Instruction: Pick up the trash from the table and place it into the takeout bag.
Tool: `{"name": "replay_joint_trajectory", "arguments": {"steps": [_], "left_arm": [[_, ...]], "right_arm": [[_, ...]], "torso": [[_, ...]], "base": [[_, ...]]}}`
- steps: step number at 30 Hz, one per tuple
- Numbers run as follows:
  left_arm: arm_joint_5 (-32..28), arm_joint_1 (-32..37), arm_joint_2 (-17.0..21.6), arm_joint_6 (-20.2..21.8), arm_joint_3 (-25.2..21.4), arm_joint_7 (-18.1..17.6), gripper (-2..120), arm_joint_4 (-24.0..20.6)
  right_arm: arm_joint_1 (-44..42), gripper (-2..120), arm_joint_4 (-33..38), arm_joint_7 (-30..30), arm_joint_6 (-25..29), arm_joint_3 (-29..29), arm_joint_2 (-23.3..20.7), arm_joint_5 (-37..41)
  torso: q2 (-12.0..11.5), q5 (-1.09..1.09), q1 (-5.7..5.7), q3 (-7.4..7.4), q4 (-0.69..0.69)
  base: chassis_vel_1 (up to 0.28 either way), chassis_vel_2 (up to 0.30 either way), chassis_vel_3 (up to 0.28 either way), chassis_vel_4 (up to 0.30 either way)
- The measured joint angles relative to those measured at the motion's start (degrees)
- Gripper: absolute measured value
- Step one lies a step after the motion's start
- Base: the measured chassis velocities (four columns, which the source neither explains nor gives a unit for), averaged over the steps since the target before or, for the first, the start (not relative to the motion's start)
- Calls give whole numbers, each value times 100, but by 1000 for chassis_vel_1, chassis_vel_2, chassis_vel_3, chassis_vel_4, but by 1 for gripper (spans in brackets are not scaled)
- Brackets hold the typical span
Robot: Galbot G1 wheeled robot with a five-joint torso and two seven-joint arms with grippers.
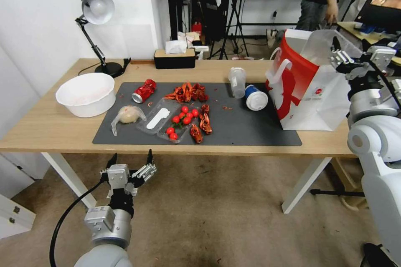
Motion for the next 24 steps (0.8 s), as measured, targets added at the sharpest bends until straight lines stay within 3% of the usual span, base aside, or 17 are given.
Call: {"name": "replay_joint_trajectory", "arguments": {"steps": [4,8,12,15,19,24], "left_arm": [[0,-4,2,-20,0,-17,100,-2],[6,7,6,-28,0,-16,100,-1],[6,13,13,-30,0,-13,100,-3],[16,14,22,-74,-4,-11,100,11],[25,13,31,-109,-20,-6,100,45],[122,-43,65,-218,-158,28,100,135]], "right_arm": [[-120,99,199,-195,175,-15,-19,313],[-546,100,728,-369,183,-27,79,997],[-1154,100,1149,-511,181,-4,243,1120],[-2153,100,1648,-789,225,18,555,807],[-2635,100,1801,-963,344,-19,750,443],[-3574,100,1835,-1304,965,-153,1080,-462]], "torso": [[0,0,0,0,0],[1,-1,0,0,0],[1,-1,0,-1,0],[1,-1,-2,-2,-1],[1,-2,-2,-2,-1],[1,-2,-1,-2,0]], "base": [[0,0,0,0],[0,0,0,0],[0,0,0,0],[0,0,0,0],[0,0,0,0],[0,0,0,0]]}}
